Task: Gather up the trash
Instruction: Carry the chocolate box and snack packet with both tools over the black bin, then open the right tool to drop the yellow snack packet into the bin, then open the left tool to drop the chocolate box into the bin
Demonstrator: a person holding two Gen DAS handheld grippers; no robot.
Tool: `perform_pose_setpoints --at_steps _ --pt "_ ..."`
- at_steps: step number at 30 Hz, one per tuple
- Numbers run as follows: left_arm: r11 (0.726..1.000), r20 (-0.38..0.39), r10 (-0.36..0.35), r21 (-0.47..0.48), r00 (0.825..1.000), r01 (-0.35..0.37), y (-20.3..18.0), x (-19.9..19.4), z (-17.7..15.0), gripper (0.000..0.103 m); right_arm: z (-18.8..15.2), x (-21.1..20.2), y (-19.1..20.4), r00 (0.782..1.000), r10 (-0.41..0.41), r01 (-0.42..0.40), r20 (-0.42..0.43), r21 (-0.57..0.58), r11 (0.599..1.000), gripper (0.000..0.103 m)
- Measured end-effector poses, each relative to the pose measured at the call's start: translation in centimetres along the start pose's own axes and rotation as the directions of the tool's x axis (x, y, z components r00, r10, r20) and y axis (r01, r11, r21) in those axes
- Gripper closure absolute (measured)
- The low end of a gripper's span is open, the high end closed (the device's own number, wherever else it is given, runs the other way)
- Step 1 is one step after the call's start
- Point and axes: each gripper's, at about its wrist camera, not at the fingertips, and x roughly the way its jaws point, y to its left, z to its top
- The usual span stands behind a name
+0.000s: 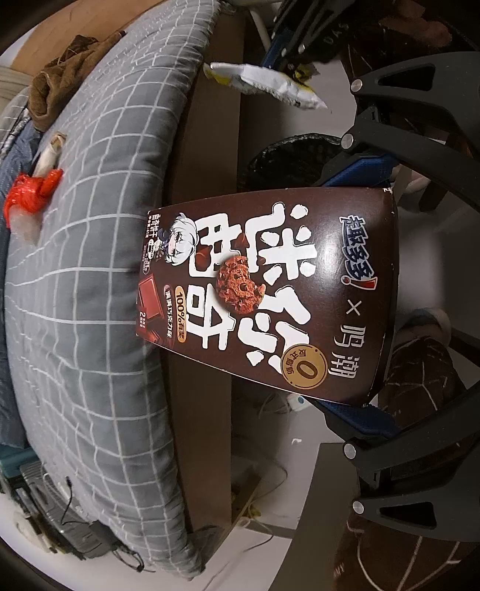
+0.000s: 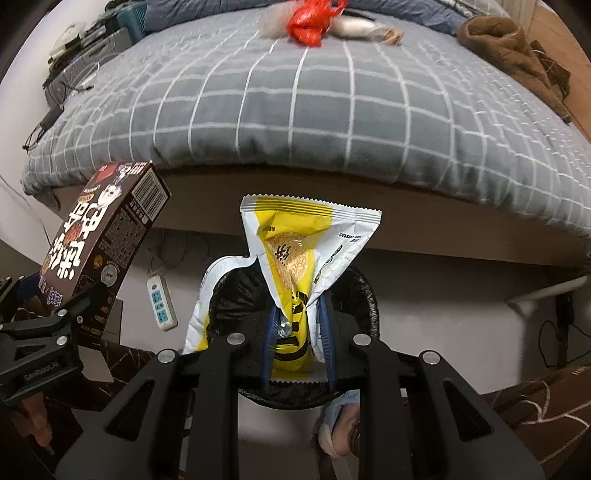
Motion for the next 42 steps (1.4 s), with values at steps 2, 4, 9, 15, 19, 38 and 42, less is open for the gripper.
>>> perform_pose_setpoints --at_steps 2,4,9,15,19,38,42 --pt "1.000 -0.009 0.004 0.000 1.000 -0.004 0.1 -0.1 0.1 0.012 0.1 0.9 0.1 1.000 0.005 -0.005 -0.017 -0.004 1.000 0.082" --pt "1.000 -0.025 0.006 -0.003 1.000 -0.006 0.2 0.0 0.1 0.012 0.1 2.0 0.4 0.999 0.010 -0.010 -0.038 -0.007 1.000 0.082" --pt "1.000 -0.071 0.003 -0.012 0.997 -0.004 0.5 2.9 0.2 0.012 0.1 5.0 1.2 0.995 0.018 -0.021 -0.101 -0.024 0.999 0.082" --pt "1.000 -0.104 0.018 -0.015 0.994 -0.020 0.4 5.4 0.7 0.012 -0.1 8.5 2.1 0.985 0.017 -0.023 -0.174 -0.034 0.999 0.081" --pt "0.999 -0.138 0.019 -0.032 0.990 -0.024 0.9 6.6 0.7 0.012 0.1 9.8 2.6 0.981 0.015 -0.023 -0.194 -0.042 0.999 0.073" --pt "0.998 -0.168 0.029 -0.043 0.985 -0.037 1.3 6.7 1.3 0.012 -0.2 10.9 3.0 0.984 -0.029 0.018 -0.177 -0.063 0.998 0.017" --pt "0.999 -0.166 0.022 -0.024 0.986 -0.026 0.8 6.8 1.2 0.012 0.4 9.3 1.8 0.991 -0.062 0.058 -0.121 -0.041 0.997 0.008"
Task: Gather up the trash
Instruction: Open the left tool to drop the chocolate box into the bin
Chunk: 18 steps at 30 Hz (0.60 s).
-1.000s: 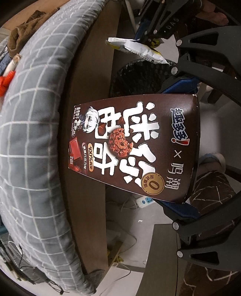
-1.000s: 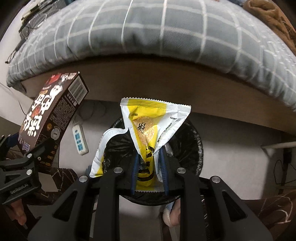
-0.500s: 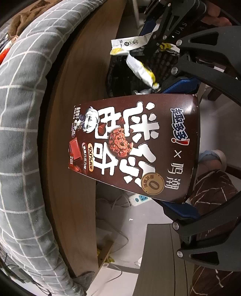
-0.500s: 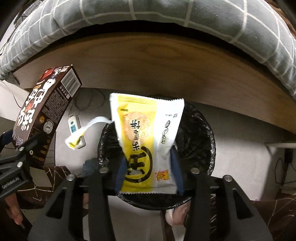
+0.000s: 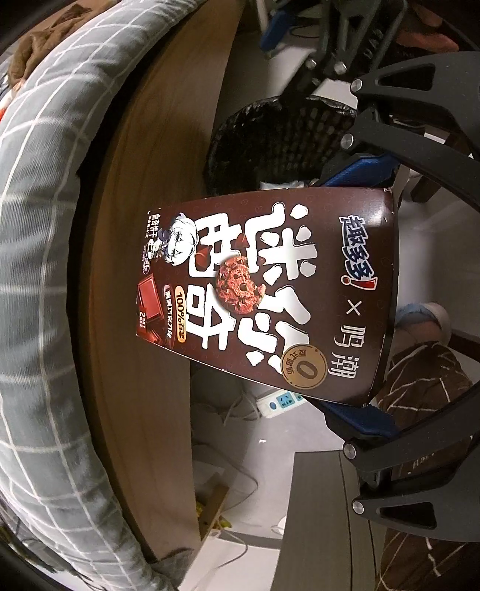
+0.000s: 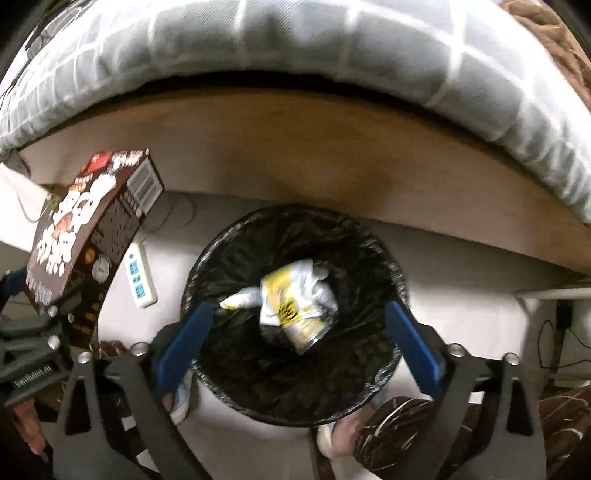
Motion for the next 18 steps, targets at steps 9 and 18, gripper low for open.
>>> perform_pose_setpoints --at_steps 9,18 --pt "0.997 0.002 -0.037 0.061 0.999 0.037 0.1 -0.1 0.4 0.012 -0.2 -2.0 -5.9 0.997 -0.058 0.053 0.048 0.100 0.994 0.008" --pt "0.987 -0.016 -0.065 0.148 0.998 0.067 -2.9 0.2 0.5 0.012 -1.9 -3.0 -11.6 0.993 -0.105 0.093 0.058 0.186 0.978 0.008"
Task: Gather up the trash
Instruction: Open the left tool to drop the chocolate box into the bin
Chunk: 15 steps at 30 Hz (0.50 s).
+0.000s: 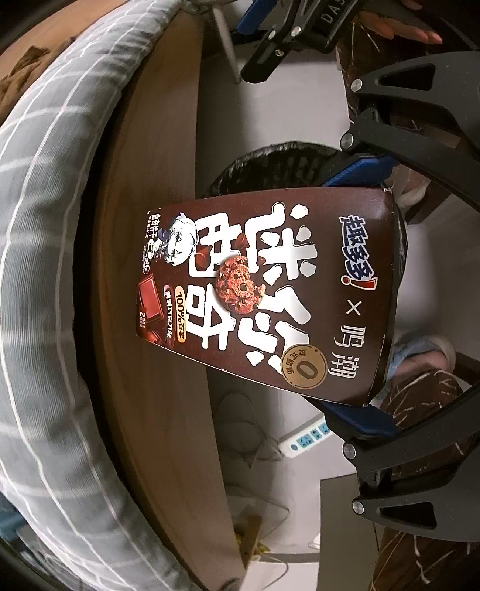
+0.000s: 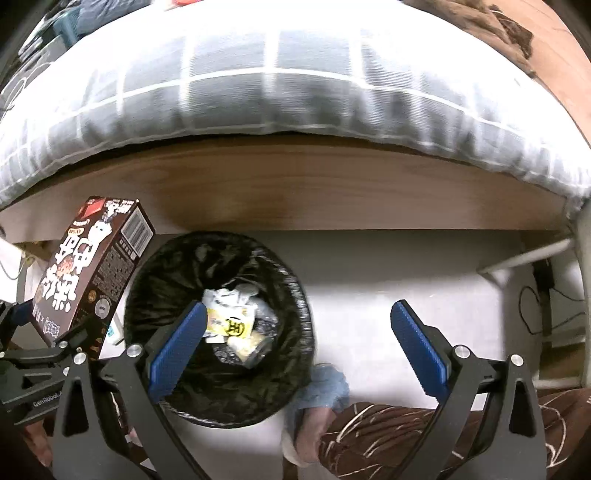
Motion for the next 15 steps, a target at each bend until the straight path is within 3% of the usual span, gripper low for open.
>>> perform_pose_setpoints --at_steps 8,15 --pt "0.998 -0.015 -0.015 0.066 1.000 0.016 -4.1 1.2 0.5 0.012 -0.7 -0.1 -3.5 1.000 -0.018 0.018 -0.008 0.058 0.998 0.008" --pt "0.995 -0.010 -0.020 0.093 1.000 0.021 -5.6 1.8 0.8 0.010 -0.7 0.2 -3.9 1.000 -0.011 0.012 -0.013 0.071 0.997 0.008"
